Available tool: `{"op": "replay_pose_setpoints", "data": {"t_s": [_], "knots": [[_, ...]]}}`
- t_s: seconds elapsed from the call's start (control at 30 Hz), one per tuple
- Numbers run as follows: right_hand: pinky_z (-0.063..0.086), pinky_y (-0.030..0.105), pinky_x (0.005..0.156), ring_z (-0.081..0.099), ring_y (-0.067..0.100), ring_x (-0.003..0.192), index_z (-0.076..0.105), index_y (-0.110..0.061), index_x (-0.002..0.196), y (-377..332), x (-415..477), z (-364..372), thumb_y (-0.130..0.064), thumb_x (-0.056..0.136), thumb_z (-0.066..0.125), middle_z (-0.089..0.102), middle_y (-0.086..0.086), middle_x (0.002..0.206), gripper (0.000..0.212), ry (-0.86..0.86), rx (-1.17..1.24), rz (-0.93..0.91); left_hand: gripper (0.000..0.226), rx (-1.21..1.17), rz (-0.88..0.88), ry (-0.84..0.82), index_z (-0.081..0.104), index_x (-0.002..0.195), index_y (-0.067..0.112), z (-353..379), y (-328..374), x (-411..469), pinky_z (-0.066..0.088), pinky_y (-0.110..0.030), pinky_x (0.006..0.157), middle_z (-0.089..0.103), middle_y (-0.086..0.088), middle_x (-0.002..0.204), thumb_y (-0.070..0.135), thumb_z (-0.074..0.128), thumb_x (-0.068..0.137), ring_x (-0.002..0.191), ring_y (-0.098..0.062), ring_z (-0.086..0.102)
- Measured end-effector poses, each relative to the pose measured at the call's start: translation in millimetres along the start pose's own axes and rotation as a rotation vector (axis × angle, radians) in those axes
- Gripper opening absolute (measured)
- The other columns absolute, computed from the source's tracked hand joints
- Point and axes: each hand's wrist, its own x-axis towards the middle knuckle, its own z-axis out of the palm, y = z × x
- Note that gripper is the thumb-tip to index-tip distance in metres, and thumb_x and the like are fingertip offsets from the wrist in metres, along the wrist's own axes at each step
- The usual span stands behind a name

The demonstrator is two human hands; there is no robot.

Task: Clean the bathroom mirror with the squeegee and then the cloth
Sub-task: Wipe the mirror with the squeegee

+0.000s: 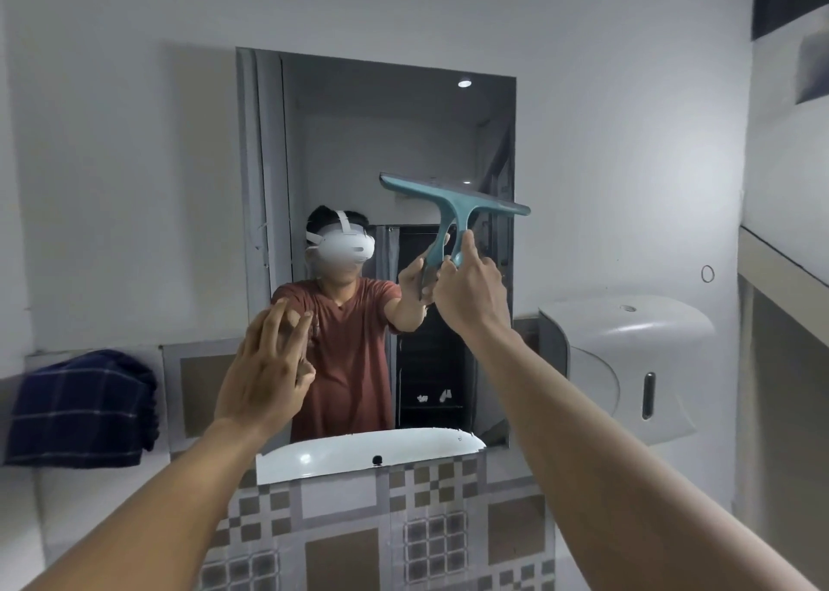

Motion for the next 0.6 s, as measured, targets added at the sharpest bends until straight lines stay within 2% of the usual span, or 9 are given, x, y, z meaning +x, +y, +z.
{"op": "replay_pose_setpoints", "data": {"t_s": [0.13, 0.2, 0.37, 0.47, 0.6], "knots": [[0.055, 0.051, 0.082, 0.065, 0.034, 0.089, 0.014, -0.024, 0.157, -7, -7, 5, -0.042, 0.08, 0.029, 0.065, 0.016, 0.104, 0.08, -0.032, 0.054, 0.018, 0.098, 0.003, 0.009, -0.054, 0.044, 0.147, 0.008, 0, 0, -8, 0.054, -0.054, 0.094, 0.041, -0.027, 0.145, 0.019, 0.092, 0.062, 0.133, -0.047, 0.043], [0.057, 0.052, 0.08, 0.066, 0.031, 0.085, 0.008, -0.03, 0.158, -11, -12, 10, -0.039, 0.084, 0.035, 0.065, 0.016, 0.103, 0.079, -0.053, 0.126, 0.037, 0.099, 0.003, 0.002, -0.066, 0.044, 0.147, 0.009, -1, 2, -8, 0.058, -0.052, 0.087, 0.041, -0.026, 0.145, 0.017, 0.092, 0.061, 0.132, -0.047, 0.044], [0.057, 0.052, 0.081, 0.067, 0.029, 0.086, 0.003, -0.036, 0.158, -22, -21, 31, -0.035, 0.096, 0.043, 0.065, 0.015, 0.106, 0.074, -0.072, 0.229, 0.077, 0.101, 0.011, 0.02, -0.067, 0.039, 0.151, 0.01, -1, -2, -7, 0.053, -0.052, 0.1, 0.036, -0.025, 0.148, 0.022, 0.091, 0.065, 0.137, -0.043, 0.038], [0.058, 0.051, 0.083, 0.069, 0.028, 0.091, 0.0, -0.041, 0.156, -32, -26, 44, -0.036, 0.094, 0.041, 0.064, 0.012, 0.113, 0.075, -0.061, 0.333, 0.123, 0.103, 0.031, 0.04, -0.088, 0.037, 0.153, 0.011, 2, -6, -9, 0.051, -0.047, 0.1, 0.032, -0.023, 0.152, 0.026, 0.091, 0.066, 0.141, -0.041, 0.033], [0.053, 0.047, 0.096, 0.063, 0.026, 0.109, 0.007, -0.024, 0.161, -47, -32, 59, -0.026, 0.102, 0.045, 0.065, 0.007, 0.124, 0.071, -0.04, 0.376, 0.133, 0.099, 0.026, 0.033, -0.101, 0.038, 0.153, 0.011, 5, -7, -10, 0.05, -0.045, 0.101, 0.031, -0.025, 0.155, 0.025, 0.089, 0.069, 0.144, -0.041, 0.029]]}}
